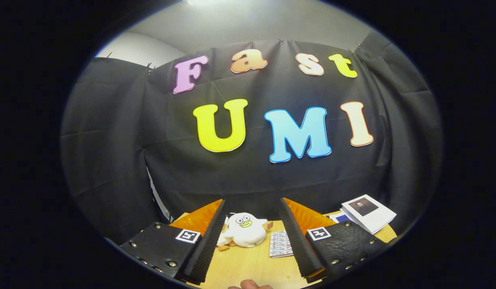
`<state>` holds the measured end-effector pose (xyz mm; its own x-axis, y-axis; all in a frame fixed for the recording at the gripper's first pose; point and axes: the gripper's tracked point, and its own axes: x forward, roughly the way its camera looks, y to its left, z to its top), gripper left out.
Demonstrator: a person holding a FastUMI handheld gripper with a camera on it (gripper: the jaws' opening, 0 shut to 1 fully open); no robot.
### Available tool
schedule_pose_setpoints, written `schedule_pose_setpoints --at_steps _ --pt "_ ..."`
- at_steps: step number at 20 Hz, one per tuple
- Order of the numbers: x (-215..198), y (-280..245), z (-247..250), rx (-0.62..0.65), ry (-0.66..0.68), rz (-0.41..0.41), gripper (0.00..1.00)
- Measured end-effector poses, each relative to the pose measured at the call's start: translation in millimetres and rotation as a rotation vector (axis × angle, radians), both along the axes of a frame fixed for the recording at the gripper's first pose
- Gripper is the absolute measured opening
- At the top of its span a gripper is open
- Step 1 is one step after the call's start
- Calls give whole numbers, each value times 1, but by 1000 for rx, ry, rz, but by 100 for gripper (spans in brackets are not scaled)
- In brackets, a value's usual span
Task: Open the storage box then place both shoes into the box .Put the left shoe in first, then the right shoe, with the right side of both shoes facing outward in a uniform manner.
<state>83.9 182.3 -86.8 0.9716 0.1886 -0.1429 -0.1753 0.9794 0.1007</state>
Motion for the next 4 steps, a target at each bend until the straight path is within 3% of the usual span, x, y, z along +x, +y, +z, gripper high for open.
schedule_pose_setpoints --at_steps 4 --pt "2 -10 4 1 -4 -9 82"
